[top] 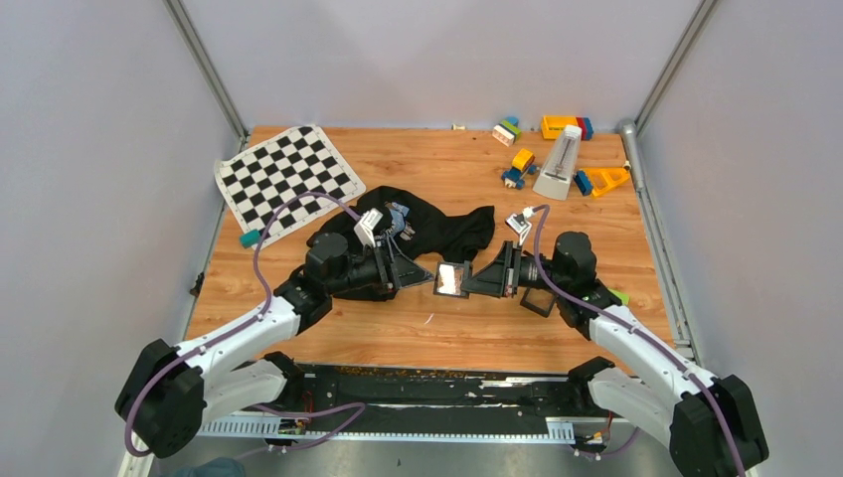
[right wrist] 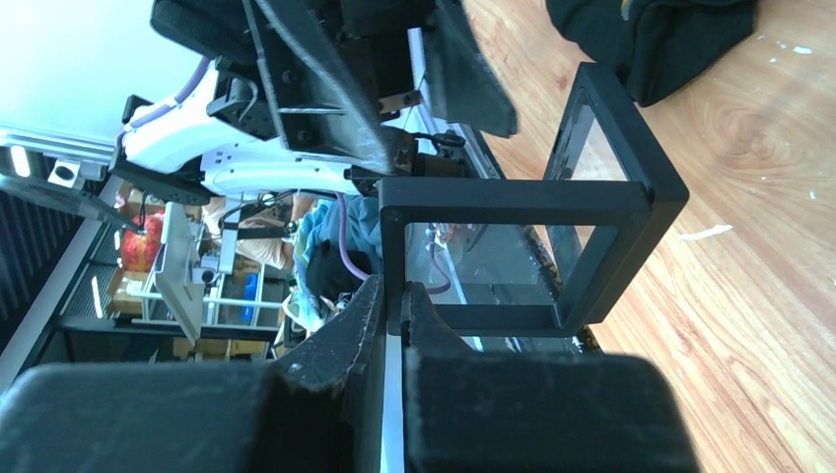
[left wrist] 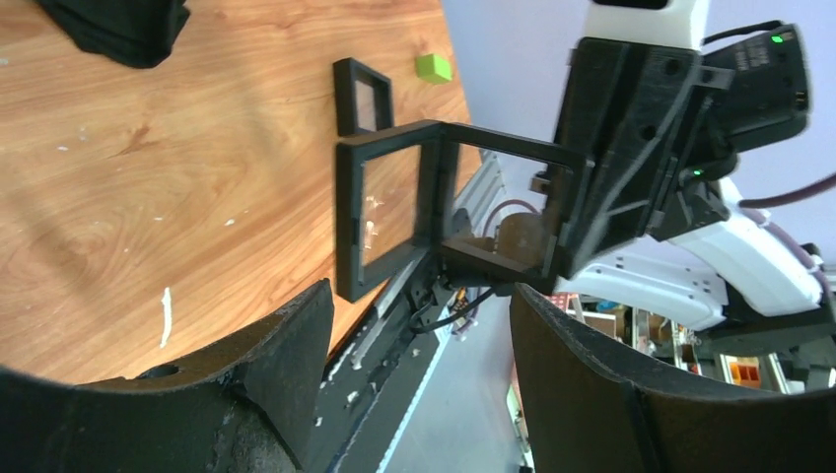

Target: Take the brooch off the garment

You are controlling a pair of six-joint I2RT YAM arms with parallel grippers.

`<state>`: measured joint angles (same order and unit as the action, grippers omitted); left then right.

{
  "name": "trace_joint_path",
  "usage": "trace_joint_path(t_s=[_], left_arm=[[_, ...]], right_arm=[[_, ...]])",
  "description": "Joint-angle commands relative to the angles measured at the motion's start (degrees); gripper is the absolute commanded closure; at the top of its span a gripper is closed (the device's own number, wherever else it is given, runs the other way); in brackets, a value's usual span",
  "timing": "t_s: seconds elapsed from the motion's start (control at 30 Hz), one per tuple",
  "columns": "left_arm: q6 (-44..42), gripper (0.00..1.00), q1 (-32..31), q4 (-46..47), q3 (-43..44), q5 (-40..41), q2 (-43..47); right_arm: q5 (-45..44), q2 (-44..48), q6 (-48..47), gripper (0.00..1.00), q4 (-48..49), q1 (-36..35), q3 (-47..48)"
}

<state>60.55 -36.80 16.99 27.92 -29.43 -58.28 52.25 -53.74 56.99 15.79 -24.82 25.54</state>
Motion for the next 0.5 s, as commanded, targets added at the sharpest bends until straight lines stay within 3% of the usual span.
trace_joint_path(t_s=[0.0,0.1,0.27,0.47], left_arm=[[-3.2,0.28,0.1,0.2,2.0,0.0,-2.6],[-3.2,0.3,0.0,1.3,1.8,-0.1,-4.0],[-2.7,0.49,0.1,4.1,0.5,-0.4,-5.6],[-0.8,0.44,0.2,9.7,-0.4,-2.9,-7.4]], right_arm=[[4.8,-0.6,1.9,1.0,6.5,0.2,0.4],[6.3,-0.9,2.7,1.0,7.8,0.2,0.2],[8.2,-1.4,3.2,1.0,8.8,0.2,0.1],[10.4,-3.4,4.1,1.0,10.7,0.2,-0.4]])
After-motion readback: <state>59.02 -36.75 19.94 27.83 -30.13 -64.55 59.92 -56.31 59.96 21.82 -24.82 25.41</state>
